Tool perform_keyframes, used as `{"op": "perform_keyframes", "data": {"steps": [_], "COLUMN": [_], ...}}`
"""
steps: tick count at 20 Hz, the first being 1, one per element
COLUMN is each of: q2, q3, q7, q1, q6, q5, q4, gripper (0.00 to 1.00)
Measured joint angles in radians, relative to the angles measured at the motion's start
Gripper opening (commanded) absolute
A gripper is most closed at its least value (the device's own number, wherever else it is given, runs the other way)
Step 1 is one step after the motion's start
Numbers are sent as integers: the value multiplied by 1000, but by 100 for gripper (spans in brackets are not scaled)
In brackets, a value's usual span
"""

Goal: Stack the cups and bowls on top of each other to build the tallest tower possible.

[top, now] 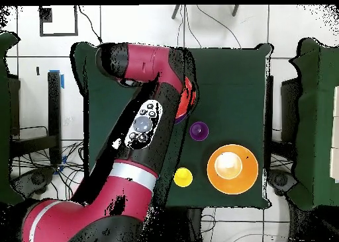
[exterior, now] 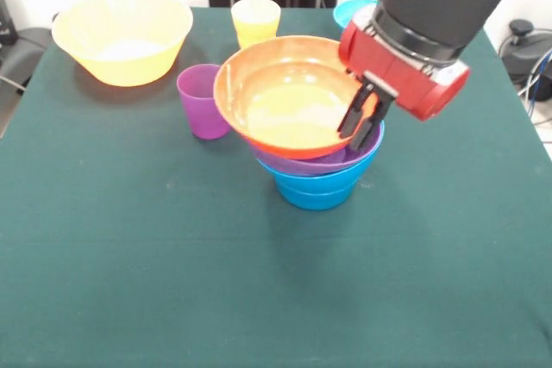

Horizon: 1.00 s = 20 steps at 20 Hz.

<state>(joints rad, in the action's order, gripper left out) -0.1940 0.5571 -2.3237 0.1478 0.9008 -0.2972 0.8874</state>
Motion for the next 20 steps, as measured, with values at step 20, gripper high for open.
{"op": "perform_keyframes", "data": {"steps": [20], "q2": [18], "q3": [5], "q7": [0], "q1": [-8], "q6": [-5], "q5": [46], "q4": [-28], "gripper": [0]}}
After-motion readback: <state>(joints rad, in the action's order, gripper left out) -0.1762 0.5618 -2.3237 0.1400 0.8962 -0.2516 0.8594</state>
